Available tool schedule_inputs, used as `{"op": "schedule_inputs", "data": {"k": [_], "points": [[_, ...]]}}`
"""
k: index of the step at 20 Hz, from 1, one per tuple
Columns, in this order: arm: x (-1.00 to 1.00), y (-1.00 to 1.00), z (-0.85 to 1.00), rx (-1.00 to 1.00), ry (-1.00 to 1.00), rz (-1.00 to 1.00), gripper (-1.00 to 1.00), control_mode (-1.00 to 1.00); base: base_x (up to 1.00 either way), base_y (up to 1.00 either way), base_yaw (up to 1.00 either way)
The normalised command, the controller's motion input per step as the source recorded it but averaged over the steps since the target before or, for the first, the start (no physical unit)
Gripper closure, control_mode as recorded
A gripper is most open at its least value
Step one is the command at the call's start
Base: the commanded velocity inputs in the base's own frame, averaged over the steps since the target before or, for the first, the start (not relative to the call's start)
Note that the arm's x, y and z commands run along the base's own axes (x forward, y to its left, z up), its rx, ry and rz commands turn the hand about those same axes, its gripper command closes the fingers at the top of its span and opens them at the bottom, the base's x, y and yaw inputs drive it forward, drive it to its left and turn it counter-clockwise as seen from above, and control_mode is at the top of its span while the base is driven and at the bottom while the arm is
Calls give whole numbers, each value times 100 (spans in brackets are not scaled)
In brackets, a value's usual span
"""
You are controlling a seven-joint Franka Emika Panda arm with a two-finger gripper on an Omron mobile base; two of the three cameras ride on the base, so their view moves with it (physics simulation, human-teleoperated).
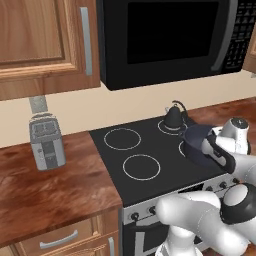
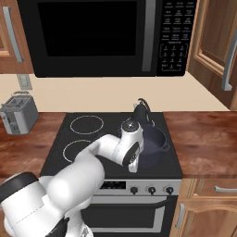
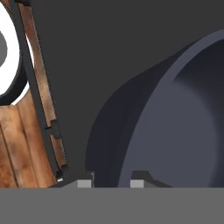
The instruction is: Pick the kettle from the cabinet and place it on a stove burner. Then pick the pot from the counter and place it on another stove burner. Finally, turn both burners on.
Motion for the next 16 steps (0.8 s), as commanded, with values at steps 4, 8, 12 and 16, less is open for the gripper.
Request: {"op": "schedule_inputs", "data": {"k": [4,8,12,16], "points": [[13,0,-6,0,0,0,100,-100,0,0,0],[14,0,-8,0,0,0,100,-100,0,0,0],[17,0,-7,1,-1,0,100,-100,0,0,0],[18,0,-5,1,-2,0,100,-100,0,0,0]]}}
